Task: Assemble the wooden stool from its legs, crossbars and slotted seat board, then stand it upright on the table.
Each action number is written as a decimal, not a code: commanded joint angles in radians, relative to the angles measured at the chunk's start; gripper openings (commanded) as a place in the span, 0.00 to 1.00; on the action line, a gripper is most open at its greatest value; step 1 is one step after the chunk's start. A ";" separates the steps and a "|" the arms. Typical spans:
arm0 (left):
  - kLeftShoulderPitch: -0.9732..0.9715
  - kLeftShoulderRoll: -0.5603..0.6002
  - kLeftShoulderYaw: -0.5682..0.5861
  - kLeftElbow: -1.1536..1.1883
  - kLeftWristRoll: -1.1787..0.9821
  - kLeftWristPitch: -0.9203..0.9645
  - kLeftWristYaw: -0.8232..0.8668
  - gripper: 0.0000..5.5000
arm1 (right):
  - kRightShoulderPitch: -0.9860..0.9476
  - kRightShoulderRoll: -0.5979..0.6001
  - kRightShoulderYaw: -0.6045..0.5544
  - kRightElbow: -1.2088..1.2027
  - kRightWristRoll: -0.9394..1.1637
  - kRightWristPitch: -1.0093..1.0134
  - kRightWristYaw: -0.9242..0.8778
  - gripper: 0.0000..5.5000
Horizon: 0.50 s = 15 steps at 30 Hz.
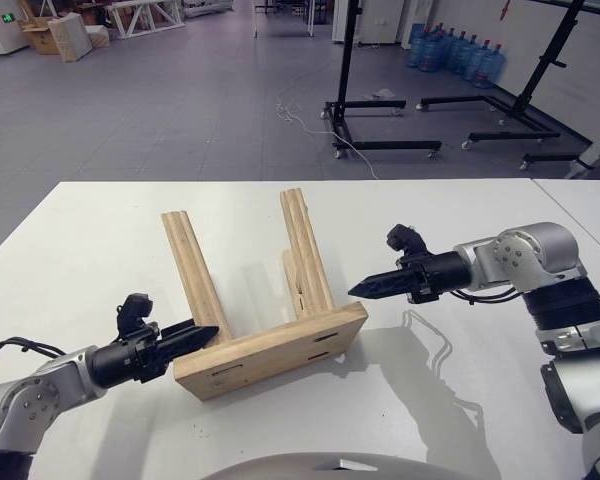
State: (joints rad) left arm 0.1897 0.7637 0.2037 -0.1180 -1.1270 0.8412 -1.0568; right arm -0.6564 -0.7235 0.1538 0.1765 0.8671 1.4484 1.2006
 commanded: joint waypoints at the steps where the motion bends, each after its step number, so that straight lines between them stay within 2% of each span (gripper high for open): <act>1: 0.021 0.051 0.040 0.009 0.111 -0.051 -0.016 0.62 | 0.024 0.017 -0.102 0.014 -0.013 -0.062 -0.061 0.69; 9: 0.008 0.117 0.178 -0.027 0.139 -0.074 -0.075 0.62 | 0.154 -0.003 -0.176 0.006 -0.092 -0.312 -0.051 0.69; 13: 0.068 0.168 0.234 0.005 0.284 -0.210 -0.136 0.62 | 0.280 0.006 -0.162 -0.074 -0.183 -0.561 -0.030 0.69; 15: 0.132 0.210 0.235 0.028 0.459 -0.381 -0.158 0.62 | 0.354 0.002 -0.146 -0.119 -0.252 -0.735 0.000 0.69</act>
State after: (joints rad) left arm 0.2645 0.9176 0.4286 -0.1098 -0.8126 0.5962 -1.1926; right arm -0.3648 -0.7174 -0.0038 0.1045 0.6780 0.8571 1.1740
